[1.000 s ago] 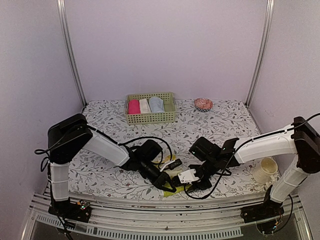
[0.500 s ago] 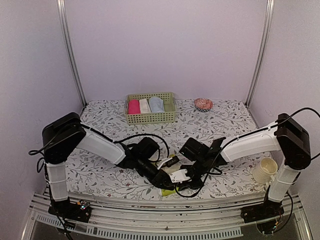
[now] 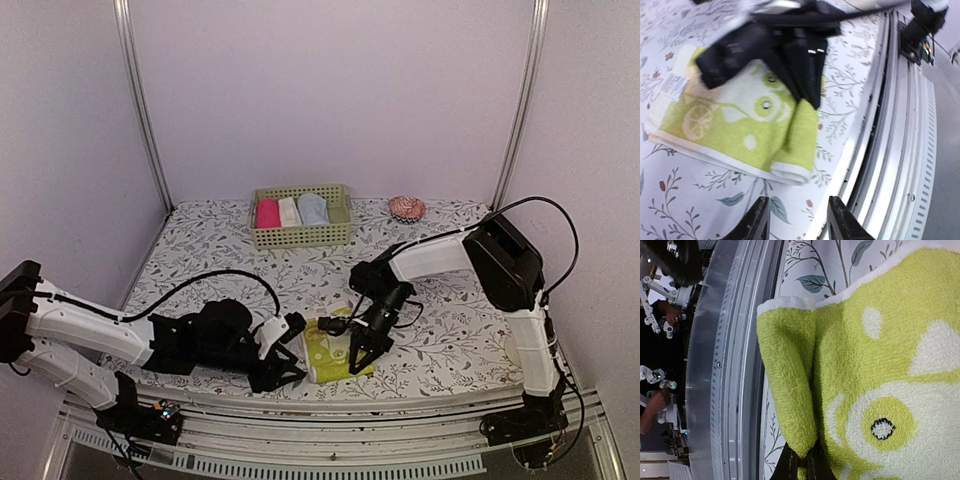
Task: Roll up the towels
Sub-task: Roll the towel at the center of the board.
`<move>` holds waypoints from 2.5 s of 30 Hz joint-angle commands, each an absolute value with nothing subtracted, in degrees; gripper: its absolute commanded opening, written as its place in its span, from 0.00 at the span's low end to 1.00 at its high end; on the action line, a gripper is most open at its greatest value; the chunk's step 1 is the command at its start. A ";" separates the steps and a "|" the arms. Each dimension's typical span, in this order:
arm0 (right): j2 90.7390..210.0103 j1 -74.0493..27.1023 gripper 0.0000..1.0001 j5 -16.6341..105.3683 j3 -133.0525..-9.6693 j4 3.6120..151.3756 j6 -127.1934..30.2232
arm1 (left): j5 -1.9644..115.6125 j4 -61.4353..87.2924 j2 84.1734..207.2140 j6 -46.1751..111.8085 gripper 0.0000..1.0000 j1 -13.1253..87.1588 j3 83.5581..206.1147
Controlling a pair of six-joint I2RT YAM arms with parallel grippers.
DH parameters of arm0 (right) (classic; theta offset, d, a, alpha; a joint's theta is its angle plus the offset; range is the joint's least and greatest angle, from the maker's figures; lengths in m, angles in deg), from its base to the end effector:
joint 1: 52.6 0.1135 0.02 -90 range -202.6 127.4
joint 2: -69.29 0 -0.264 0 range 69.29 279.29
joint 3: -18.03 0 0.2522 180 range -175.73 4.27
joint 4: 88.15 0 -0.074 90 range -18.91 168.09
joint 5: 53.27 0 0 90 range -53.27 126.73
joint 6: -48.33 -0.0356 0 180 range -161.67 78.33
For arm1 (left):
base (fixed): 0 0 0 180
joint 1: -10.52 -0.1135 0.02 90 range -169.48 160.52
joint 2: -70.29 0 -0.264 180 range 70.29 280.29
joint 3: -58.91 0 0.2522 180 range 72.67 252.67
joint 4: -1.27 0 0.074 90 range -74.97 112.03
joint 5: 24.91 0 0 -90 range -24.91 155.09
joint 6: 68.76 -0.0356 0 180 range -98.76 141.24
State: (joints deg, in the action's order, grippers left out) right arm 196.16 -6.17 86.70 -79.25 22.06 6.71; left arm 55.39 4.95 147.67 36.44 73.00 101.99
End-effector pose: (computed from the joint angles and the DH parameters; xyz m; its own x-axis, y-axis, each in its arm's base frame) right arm 0.2435 0.2955 0.1046 -0.1676 -0.8738 -0.4565 -0.7608 -0.1799 0.6236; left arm 0.1133 -0.2304 0.1619 -0.5197 0.4381 -0.7335 0.8283 0.4690 -0.3067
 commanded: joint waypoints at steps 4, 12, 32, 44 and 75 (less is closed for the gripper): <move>206.54 -8.11 0.04 87.02 -88.90 6.06 6.53 | 75.01 4.49 146.99 21.40 0.40 86.01 104.43; 208.66 -8.74 0.04 86.30 -89.93 5.45 3.64 | 78.61 10.28 166.59 9.09 0.42 88.91 118.46; 200.08 -9.60 0.25 88.20 -86.89 5.98 4.14 | 86.66 16.29 178.46 8.91 0.04 88.92 124.74; 173.33 -15.23 0.35 85.72 -67.29 24.89 3.94 | 59.84 20.48 172.10 23.57 0.00 80.47 123.36; 171.07 8.99 0.32 49.22 -50.06 66.18 5.52 | 26.01 19.34 182.36 35.41 0.00 63.21 126.11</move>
